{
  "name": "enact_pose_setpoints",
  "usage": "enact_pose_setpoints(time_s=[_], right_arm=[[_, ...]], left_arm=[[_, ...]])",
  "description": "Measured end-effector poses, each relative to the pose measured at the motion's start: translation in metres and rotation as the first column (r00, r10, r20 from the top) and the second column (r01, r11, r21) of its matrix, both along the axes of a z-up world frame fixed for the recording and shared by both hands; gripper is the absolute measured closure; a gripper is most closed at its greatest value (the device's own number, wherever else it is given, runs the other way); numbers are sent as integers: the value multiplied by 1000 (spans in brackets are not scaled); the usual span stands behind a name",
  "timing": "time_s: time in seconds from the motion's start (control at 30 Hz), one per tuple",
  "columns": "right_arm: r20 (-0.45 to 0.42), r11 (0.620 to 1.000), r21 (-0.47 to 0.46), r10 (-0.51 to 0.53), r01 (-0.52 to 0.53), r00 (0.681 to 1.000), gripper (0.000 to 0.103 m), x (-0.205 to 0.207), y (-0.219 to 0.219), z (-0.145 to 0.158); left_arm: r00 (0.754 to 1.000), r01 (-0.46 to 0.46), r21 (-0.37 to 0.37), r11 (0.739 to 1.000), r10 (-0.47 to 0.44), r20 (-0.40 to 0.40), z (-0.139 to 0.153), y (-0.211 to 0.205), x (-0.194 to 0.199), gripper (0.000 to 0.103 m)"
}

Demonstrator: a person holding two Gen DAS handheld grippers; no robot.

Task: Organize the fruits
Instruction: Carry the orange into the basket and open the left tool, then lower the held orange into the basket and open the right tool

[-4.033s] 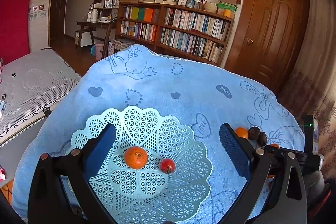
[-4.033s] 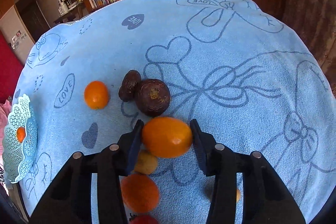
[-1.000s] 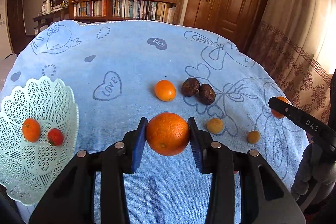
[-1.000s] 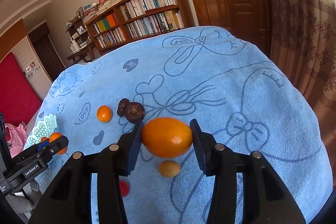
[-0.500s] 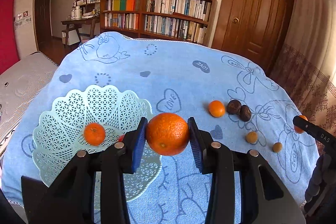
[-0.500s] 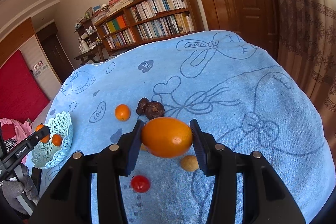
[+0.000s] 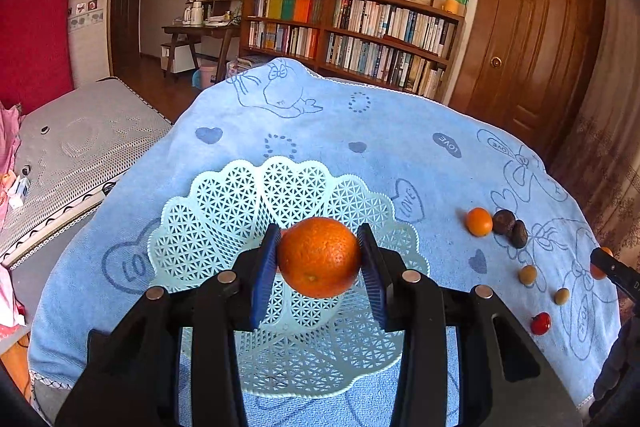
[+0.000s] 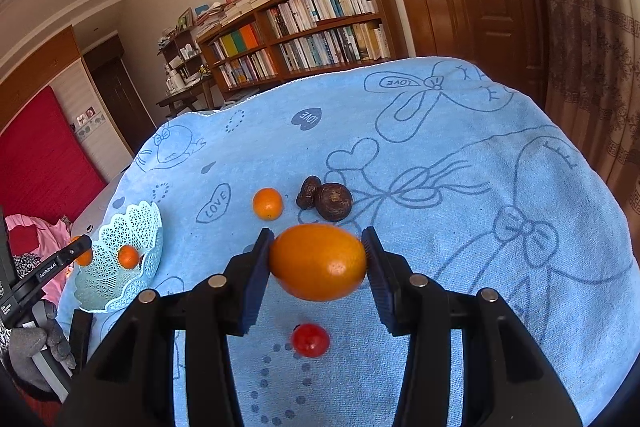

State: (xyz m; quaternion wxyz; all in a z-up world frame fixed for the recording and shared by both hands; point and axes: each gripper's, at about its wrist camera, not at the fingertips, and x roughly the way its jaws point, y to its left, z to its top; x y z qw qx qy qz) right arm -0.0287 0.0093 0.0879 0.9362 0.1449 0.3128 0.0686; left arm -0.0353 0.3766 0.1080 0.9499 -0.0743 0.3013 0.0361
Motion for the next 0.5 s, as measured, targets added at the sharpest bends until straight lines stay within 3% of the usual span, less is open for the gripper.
enact_pose_setpoints(time_s=[0.2, 0.23, 0.27, 0.33, 0.5], right_arm=[[6, 999, -10, 36, -36, 999, 57, 1, 17, 4], [7, 999, -13, 44, -44, 999, 57, 1, 21, 5], [9, 998, -16, 53, -53, 999, 57, 1, 25, 6], [15, 997, -24, 74, -73, 997, 57, 1, 34, 10], [22, 988, -27, 151, -150, 988, 57, 5, 64, 19]], left_arm=[[998, -33, -9, 999, 34, 49, 16, 12, -10, 62], [998, -40, -15, 999, 41, 55, 18, 15, -11, 58], [997, -48, -21, 999, 50, 62, 19, 17, -13, 47], [994, -70, -23, 997, 71, 80, 23, 21, -16, 34], [990, -79, -28, 996, 82, 113, 33, 27, -21, 17]])
